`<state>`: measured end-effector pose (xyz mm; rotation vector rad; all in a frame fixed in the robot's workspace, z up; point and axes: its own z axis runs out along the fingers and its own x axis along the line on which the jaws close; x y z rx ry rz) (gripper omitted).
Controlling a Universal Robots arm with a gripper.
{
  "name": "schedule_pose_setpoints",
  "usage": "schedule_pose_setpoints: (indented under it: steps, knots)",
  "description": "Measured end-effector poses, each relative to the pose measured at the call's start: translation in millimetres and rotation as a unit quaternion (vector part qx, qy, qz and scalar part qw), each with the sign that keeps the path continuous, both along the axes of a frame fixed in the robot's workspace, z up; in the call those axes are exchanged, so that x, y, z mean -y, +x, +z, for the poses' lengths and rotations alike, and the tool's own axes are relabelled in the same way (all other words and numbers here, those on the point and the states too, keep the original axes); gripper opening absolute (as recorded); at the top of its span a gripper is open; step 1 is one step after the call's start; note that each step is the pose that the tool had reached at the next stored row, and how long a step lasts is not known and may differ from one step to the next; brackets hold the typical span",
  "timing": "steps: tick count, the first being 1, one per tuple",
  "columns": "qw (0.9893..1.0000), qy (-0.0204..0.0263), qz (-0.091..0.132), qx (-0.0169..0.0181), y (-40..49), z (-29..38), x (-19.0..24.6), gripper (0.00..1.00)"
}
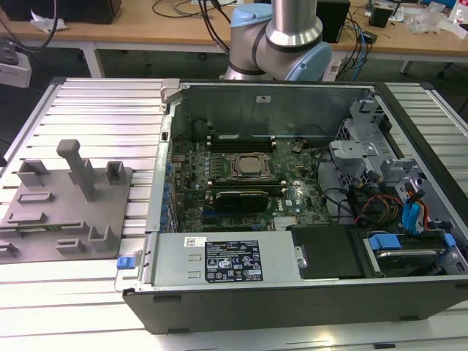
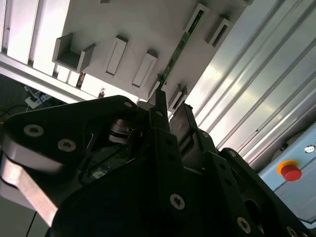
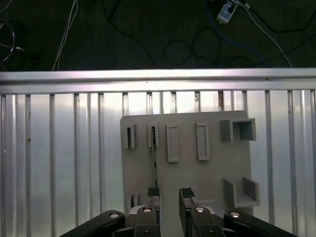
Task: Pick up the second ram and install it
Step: 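Pick up the second ram and move it above second insertion slot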
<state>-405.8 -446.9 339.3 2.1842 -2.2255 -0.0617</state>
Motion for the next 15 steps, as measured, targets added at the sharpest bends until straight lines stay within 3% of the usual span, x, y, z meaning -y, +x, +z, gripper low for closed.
schedule_pose_setpoints:
  steps: [15]
  knots:
    - [1.0000,0.0000,0.000,-0.0001,0.0,-7.8,0.0,0.30]
